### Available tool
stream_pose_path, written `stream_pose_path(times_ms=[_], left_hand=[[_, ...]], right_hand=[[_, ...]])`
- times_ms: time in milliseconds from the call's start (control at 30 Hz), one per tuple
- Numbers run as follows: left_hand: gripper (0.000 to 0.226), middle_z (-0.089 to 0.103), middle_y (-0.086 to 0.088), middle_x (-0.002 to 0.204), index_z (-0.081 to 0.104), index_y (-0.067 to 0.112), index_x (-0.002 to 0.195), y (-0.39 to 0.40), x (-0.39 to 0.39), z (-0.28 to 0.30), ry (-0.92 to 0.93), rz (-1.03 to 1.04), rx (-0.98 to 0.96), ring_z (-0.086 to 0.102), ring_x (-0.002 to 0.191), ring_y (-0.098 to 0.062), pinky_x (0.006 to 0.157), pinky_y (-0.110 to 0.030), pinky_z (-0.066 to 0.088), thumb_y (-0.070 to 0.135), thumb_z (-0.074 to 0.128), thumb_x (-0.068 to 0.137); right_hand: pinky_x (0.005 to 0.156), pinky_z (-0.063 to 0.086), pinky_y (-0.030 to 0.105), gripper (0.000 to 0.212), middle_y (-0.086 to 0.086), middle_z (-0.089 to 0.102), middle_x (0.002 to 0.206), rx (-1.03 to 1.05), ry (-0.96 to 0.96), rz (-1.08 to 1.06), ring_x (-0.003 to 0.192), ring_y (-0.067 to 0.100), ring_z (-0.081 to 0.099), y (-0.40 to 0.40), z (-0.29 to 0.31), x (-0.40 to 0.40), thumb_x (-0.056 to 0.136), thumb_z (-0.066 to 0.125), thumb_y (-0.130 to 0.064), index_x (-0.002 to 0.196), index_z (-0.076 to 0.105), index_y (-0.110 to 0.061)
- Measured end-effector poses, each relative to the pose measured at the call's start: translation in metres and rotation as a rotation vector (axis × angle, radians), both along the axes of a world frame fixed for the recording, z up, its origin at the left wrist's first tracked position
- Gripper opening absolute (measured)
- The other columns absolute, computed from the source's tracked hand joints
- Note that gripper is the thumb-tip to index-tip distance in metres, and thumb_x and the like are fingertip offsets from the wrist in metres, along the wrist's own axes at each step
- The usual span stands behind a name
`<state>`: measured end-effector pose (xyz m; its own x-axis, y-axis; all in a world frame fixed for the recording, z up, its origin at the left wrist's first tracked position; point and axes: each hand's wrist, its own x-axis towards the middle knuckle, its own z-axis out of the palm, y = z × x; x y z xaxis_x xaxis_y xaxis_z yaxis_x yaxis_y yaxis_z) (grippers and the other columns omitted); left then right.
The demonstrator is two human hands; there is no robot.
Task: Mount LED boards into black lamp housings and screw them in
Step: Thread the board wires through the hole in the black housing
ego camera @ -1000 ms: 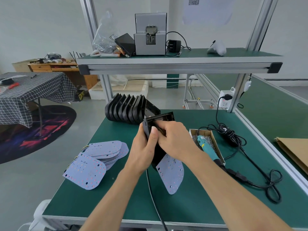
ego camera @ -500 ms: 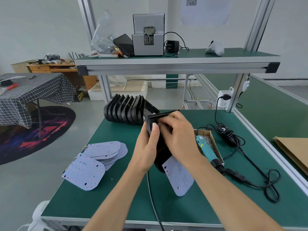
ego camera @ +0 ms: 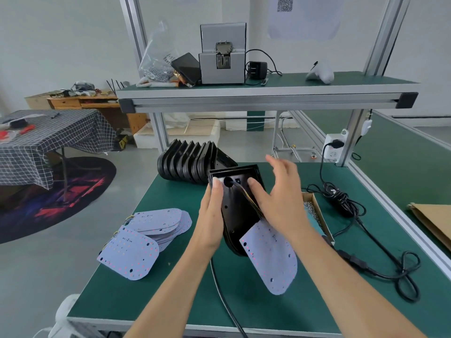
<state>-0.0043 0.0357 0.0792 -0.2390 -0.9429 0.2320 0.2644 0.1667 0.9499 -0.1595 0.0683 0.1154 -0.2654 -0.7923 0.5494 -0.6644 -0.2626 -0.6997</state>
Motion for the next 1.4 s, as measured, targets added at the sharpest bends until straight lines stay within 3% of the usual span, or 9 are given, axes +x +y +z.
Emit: stream_pose_path(times_ms=[133, 200, 300, 600, 767, 967, 1100, 1200, 1400], left_hand=[[0.089, 0.061, -0.016, 0.146, 0.060, 0.013, 0.143, 0.004, -0.005, 0.006, 0.142, -0.104, 0.069, 0.054, 0.140, -0.033, 0.118, -0.049, 0.040, 0.082, 0.030, 0.096], [0.091, 0.064, -0.021, 0.140, 0.060, 0.005, 0.141, 0.003, -0.003, 0.007, 0.208, -0.073, 0.150, 0.057, 0.136, -0.038, 0.116, -0.051, 0.043, 0.078, 0.027, 0.098], [0.061, 0.071, -0.020, 0.127, 0.073, 0.004, 0.124, 0.000, -0.003, 0.003, 0.202, -0.058, 0.228, 0.065, 0.125, -0.036, 0.111, -0.051, 0.047, 0.050, 0.034, 0.110], [0.037, 0.080, -0.014, 0.099, 0.084, 0.006, 0.088, -0.007, 0.001, 0.016, 0.351, -0.324, 0.446, 0.078, 0.088, -0.026, 0.071, -0.032, 0.063, 0.033, 0.060, 0.084], [0.039, 0.063, -0.021, 0.132, 0.067, -0.003, 0.121, -0.018, 0.001, 0.019, 0.421, -0.319, 0.645, 0.057, 0.126, -0.035, 0.121, -0.045, 0.038, 0.023, 0.045, 0.103], [0.042, 0.061, -0.021, 0.130, 0.055, -0.002, 0.137, -0.025, -0.004, 0.024, 0.383, -0.438, 0.612, 0.048, 0.130, -0.033, 0.127, -0.046, 0.025, 0.023, 0.042, 0.105], [0.038, 0.076, -0.020, 0.103, 0.077, -0.004, 0.097, -0.028, -0.002, 0.024, 0.247, -0.269, 0.564, 0.075, 0.094, -0.027, 0.086, -0.032, 0.061, 0.010, 0.043, 0.104], [0.054, 0.059, -0.027, 0.142, 0.061, -0.005, 0.136, -0.027, 0.001, 0.018, 0.314, -0.164, 0.584, 0.059, 0.132, -0.040, 0.113, -0.047, 0.047, 0.038, 0.038, 0.111], [0.095, 0.065, -0.014, 0.142, 0.066, 0.020, 0.139, -0.009, 0.008, 0.013, 0.334, -0.292, 0.413, 0.064, 0.128, -0.032, 0.094, -0.045, 0.059, 0.089, 0.057, 0.074]], right_hand=[[0.083, 0.054, 0.034, 0.018, -0.012, 0.075, 0.092, 0.201, -0.339, 0.260, 0.086, -0.002, 0.063, -0.010, 0.001, -0.008, 0.109, 0.054, -0.022, 0.100, 0.069, -0.022], [0.092, 0.055, 0.049, 0.023, 0.012, 0.077, 0.103, 0.273, -0.507, 0.294, 0.089, 0.014, 0.066, -0.012, 0.000, -0.010, 0.110, 0.052, -0.023, 0.104, 0.072, -0.013], [0.091, 0.057, 0.042, 0.024, 0.012, 0.078, 0.109, 0.333, -0.679, 0.392, 0.096, 0.021, 0.071, -0.012, 0.000, -0.014, 0.111, 0.050, -0.019, 0.109, 0.073, -0.013], [0.087, 0.057, 0.030, 0.024, 0.005, 0.077, 0.107, 0.397, -0.756, 0.491, 0.099, 0.018, 0.070, -0.010, 0.004, -0.018, 0.110, 0.048, -0.010, 0.120, 0.069, -0.005], [0.106, 0.052, 0.042, 0.023, 0.006, 0.076, 0.119, 0.305, -0.665, 0.493, 0.113, 0.020, 0.068, -0.009, 0.000, -0.017, 0.110, 0.048, -0.006, 0.120, 0.069, -0.007], [0.114, 0.044, 0.056, 0.019, 0.019, 0.071, 0.123, 0.260, -0.505, 0.462, 0.114, 0.025, 0.065, -0.006, 0.003, -0.022, 0.108, 0.052, -0.010, 0.120, 0.067, -0.006], [0.111, 0.049, 0.047, 0.022, 0.010, 0.075, 0.123, 0.264, -0.590, 0.525, 0.117, 0.026, 0.068, -0.003, 0.003, -0.021, 0.108, 0.052, -0.011, 0.121, 0.070, -0.011], [0.107, 0.052, 0.044, 0.021, 0.005, 0.078, 0.117, 0.240, -0.598, 0.440, 0.110, 0.021, 0.072, -0.008, 0.011, -0.021, 0.109, 0.053, -0.012, 0.116, 0.072, -0.014], [0.086, 0.056, 0.027, 0.016, 0.005, 0.079, 0.104, 0.279, -0.485, 0.250, 0.096, 0.016, 0.072, -0.010, 0.014, -0.022, 0.107, 0.058, -0.015, 0.109, 0.072, -0.011]])
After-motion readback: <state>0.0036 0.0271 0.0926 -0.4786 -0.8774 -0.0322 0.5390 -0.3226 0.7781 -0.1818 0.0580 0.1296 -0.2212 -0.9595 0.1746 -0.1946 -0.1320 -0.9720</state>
